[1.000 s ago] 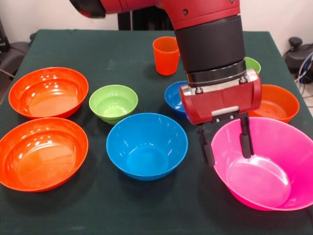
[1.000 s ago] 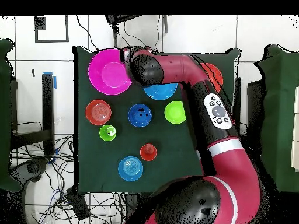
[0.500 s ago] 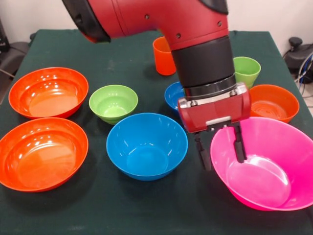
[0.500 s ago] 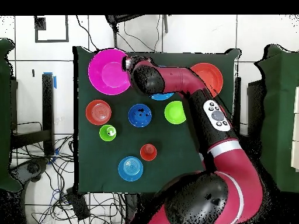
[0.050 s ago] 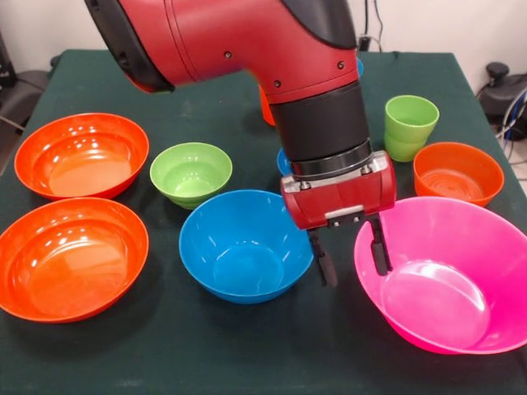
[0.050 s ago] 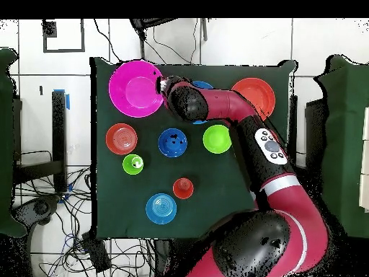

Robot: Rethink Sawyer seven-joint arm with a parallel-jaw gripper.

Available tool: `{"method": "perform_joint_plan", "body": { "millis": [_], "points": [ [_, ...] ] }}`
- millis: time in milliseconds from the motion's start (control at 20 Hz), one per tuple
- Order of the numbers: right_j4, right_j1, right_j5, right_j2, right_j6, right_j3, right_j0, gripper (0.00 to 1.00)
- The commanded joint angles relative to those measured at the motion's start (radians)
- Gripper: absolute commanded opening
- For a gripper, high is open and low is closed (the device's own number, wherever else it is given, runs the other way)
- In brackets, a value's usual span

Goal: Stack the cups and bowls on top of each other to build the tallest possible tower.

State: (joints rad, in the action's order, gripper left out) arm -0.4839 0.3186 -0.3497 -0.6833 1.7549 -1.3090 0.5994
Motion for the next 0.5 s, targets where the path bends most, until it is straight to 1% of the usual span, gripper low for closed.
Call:
{"method": "perform_joint_plan", "body": {
  "millis": [50, 100, 250, 300, 500],
  "points": [
    [-0.063, -0.027, -0.045, 0.009, -0.103, -0.03, 0.002, 1.0],
    [-0.058, -0.038, -0.025, 0.01, -0.08, -0.04, 0.007, 1.0],
    [-0.07, -0.061, -0.011, 0.006, -0.093, -0.042, 0.013, 1.0],
    [-0.073, -0.072, 0.003, 0.006, -0.087, -0.04, 0.014, 1.0],
    [-0.078, -0.109, 0.01, 0.01, -0.09, -0.011, 0.01, 1.0]
  ]
}}
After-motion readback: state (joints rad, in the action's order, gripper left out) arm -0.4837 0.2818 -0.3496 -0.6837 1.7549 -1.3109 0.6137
